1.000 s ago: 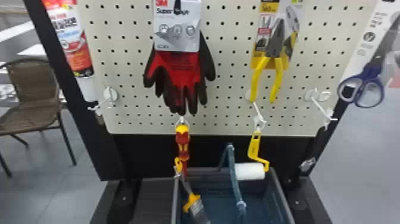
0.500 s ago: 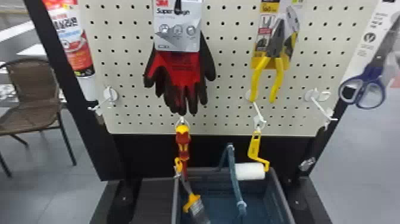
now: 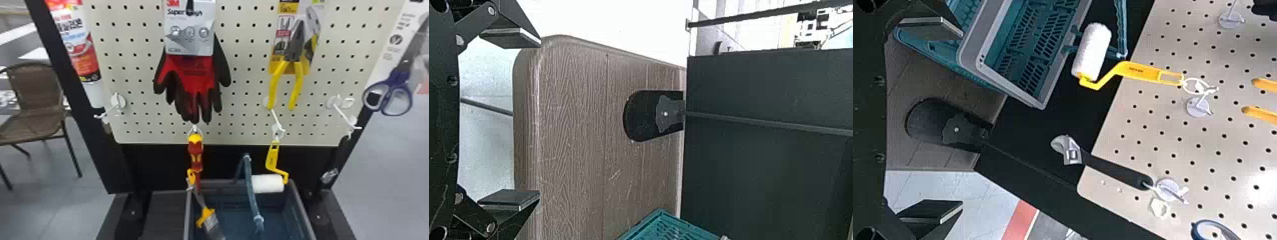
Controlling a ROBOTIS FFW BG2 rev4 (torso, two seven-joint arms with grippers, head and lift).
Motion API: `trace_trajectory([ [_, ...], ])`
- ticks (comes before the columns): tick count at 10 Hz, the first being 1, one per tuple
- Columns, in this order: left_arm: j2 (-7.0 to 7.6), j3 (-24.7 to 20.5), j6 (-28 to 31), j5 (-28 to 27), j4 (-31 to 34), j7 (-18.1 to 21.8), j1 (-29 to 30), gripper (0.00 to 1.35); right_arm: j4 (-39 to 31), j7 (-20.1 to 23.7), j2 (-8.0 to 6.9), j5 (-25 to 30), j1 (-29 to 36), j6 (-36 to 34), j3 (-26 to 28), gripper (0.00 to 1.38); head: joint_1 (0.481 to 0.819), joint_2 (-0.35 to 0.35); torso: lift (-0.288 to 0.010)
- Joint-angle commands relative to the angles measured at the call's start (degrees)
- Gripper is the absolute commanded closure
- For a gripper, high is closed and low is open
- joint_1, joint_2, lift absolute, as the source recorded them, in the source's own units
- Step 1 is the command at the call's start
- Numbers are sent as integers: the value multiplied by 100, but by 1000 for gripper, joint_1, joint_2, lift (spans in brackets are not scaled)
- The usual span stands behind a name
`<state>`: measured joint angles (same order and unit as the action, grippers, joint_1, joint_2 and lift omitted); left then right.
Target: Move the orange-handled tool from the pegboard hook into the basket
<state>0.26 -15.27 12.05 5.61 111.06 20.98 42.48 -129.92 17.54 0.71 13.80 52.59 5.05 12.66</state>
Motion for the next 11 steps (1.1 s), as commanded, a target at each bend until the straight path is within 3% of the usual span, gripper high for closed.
trace_trajectory([
  [1, -41, 68, -1, 98, -3, -50, 37, 223, -52, -22, -76, 26, 11, 5, 0, 101, 549, 0, -100],
  [11, -41, 129, -98, 291, -3, -112, 37, 223, 230, -102, -76, -62, -198, 225, 0, 101, 549, 0, -100],
])
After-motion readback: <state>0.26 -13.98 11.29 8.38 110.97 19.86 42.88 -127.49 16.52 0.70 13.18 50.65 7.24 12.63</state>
